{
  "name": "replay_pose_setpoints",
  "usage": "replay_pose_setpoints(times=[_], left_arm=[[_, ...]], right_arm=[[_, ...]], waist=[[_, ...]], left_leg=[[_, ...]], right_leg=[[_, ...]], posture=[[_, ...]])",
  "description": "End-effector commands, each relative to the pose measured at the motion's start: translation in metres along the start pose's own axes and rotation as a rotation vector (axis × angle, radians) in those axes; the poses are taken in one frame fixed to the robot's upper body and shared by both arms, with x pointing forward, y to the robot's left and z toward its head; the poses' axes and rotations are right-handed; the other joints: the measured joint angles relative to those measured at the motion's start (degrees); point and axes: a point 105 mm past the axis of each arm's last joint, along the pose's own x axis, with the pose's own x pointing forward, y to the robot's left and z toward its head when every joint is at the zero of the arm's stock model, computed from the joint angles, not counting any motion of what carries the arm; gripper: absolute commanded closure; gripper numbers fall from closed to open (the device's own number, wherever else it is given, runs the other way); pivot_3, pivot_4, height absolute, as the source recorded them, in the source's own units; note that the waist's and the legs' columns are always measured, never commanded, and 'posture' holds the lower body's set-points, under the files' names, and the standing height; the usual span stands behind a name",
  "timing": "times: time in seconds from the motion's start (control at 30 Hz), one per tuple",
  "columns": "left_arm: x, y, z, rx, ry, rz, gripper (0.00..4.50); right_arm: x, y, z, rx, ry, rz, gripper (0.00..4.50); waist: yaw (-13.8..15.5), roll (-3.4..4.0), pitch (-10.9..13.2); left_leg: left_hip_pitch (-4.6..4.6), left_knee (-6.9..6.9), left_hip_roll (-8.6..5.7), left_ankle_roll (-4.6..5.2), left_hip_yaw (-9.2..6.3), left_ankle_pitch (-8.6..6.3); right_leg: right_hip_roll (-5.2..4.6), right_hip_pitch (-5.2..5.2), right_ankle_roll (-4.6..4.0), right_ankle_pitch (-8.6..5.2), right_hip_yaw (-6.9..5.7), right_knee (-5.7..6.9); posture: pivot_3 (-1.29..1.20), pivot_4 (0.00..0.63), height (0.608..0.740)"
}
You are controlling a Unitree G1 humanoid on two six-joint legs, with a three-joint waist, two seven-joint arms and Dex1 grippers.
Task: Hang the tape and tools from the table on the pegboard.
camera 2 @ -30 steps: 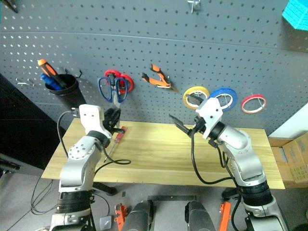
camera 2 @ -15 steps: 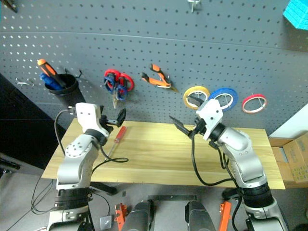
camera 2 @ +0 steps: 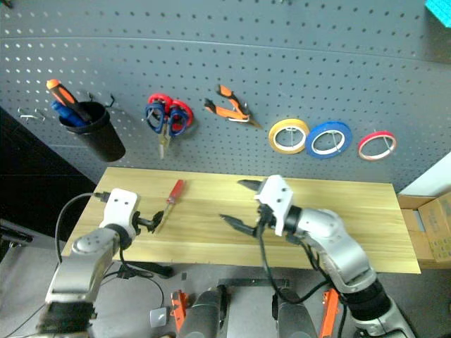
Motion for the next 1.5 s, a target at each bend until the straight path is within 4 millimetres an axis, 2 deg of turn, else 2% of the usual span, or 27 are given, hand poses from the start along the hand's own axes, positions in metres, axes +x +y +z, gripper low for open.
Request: replay_pose_setpoints(times=[0.03, 0.13, 0.33, 0.47, 0.67, 0.8, 1.0, 1.03, 1.3, 1.5], left_arm=[[0.014, 0.009, 0.013, 0.058, -0.02, 0.0, 0.04], [0.03, 0.008, 0.018, 0.069, -0.001, -0.027, 0.04], [0.056, -0.004, 0.017, 0.045, 0.073, -0.095, 0.04], [0.063, -0.011, 0.008, 0.038, 0.13, -0.126, 0.04], [0.066, -0.004, 0.004, 0.062, 0.175, -0.095, 0.04], [0.064, 0.001, 0.007, 0.056, 0.175, -0.083, 1.15], [0.057, 0.002, 0.007, 0.045, 0.173, -0.085, 3.41], [0.056, 0.002, 0.007, 0.043, 0.172, -0.082, 3.66], [0.046, -0.003, 0.016, 0.027, 0.114, -0.072, 3.69], [0.012, -0.012, 0.036, 0.022, -0.017, -0.043, 3.69]], right_arm=[[0.008, 0.002, 0.008, -0.024, -0.013, 0.022, 0.0], [0.008, -0.002, 0.008, -0.026, -0.01, 0.018, 0.0], [-0.001, -0.002, 0.002, -0.045, 0.028, 0.046, 0.0], [-0.005, -0.007, 0.001, -0.054, 0.039, 0.025, 0.0], [-0.01, -0.01, 0.0, -0.052, 0.046, -0.002, 0.0], [-0.012, -0.01, 0.0, -0.053, 0.048, -0.01, 0.0], [-0.01, -0.013, 0.002, -0.064, 0.038, -0.017, 0.0], [-0.01, -0.015, 0.002, -0.066, 0.038, -0.018, 0.0], [-0.01, -0.019, 0.007, -0.069, 0.008, -0.014, 0.0], [-0.019, -0.019, 0.026, -0.023, -0.07, -0.03, 0.0]], waist=[[0.0, -0.12, 0.2], [-0.1, -0.27, 0.4], [-0.5, -0.35, 1.7], [-1.3, -0.4, 2.2], [-1.9, -0.37, 2.3], [-2.3, -0.39, 2.4], [-3.0, -0.4, 2.3], [-3.1, -0.4, 2.3], [-3.1, -0.42, 2.3], [-2.9, -0.55, 2.2]], left_leg=[[-0.06, 0.01, -0.02, 0.0, 0.01, 0.0], [-0.33, -0.02, -0.06, -0.03, 0.06, -0.08], [-0.52, -0.08, -0.07, 0.03, 0.03, -0.22], [-0.56, -0.05, -0.09, 0.03, 0.05, -0.21], [-0.48, -0.02, -0.09, 0.03, 0.04, -0.21], [-0.45, 0.06, -0.09, 0.0, 0.06, -0.19], [-0.45, 0.09, -0.09, -0.08, 0.06, -0.13], [-0.45, 0.09, -0.08, -0.08, 0.06, -0.13], [-0.48, 0.08, -0.09, -0.08, 0.07, -0.13], [-0.54, 0.05, -0.08, -0.11, 0.02, -0.12]], right_leg=[[-0.02, -0.01, 0.02, 0.01, 0.0, -0.04], [-0.07, -0.17, 0.5, 0.04, -0.03, -0.09], [-0.07, -0.47, 0.44, 0.06, -0.09, 0.11], [-0.08, -0.49, 0.53, 0.01, -0.05, 0.12], [-0.08, -0.49, 0.74, -0.12, -0.03, 0.33], [-0.08, -0.62, 0.75, -0.13, 0.01, 0.62], [-0.07, -0.69, 0.75, -0.12, 0.03, 0.79], [-0.07, -0.72, 0.75, -0.12, 0.02, 0.81], [-0.08, -0.76, 0.75, -0.12, 0.04, 0.83], [-0.15, -0.83, 0.48, 0.03, 0.0, 0.87]], posture=[[0.08, 0.324, 0.74], [0.07, 0.336, 0.74], [0.04, 0.362, 0.74], [0.03, 0.373, 0.74], [0.02, 0.37, 0.74], [0.02, 0.353, 0.74], [0.04, 0.333, 0.74], [0.04, 0.333, 0.74], [0.06, 0.31, 0.74], [0.09, 0.265, 0.74]])
